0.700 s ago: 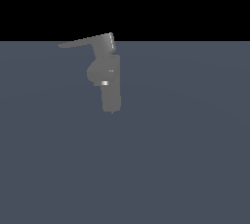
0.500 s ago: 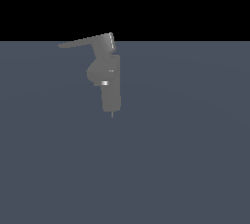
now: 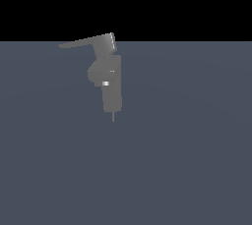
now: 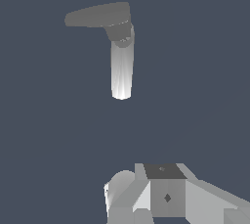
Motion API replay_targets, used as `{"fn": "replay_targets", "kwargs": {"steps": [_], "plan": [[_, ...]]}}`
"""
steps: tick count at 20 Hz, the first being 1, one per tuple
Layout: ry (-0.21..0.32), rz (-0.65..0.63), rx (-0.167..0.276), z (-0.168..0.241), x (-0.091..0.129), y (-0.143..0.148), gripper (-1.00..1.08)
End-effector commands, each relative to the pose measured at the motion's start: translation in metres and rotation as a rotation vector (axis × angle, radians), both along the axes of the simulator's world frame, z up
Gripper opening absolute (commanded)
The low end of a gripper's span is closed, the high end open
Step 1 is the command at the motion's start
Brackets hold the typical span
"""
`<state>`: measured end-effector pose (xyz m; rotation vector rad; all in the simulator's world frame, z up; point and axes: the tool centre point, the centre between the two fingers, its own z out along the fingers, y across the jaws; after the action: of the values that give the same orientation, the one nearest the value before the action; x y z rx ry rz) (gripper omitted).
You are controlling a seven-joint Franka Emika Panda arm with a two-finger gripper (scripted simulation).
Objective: Turn on the faucet by rotating a designated handle.
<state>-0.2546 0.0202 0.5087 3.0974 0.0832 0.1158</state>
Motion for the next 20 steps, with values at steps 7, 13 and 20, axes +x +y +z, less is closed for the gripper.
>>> {"fn": "replay_targets", "kwargs": {"steps": [7,13,20], "plan": [[0.008,-0.044,0.017,0.0,0.011,0.003,-1.0],[0.024,-0.123,0.046,-0.002,0.03,0.008,-1.0],[0.057,-0.268,0.086,-0.008,0.065,0.019,-1.0]]}}
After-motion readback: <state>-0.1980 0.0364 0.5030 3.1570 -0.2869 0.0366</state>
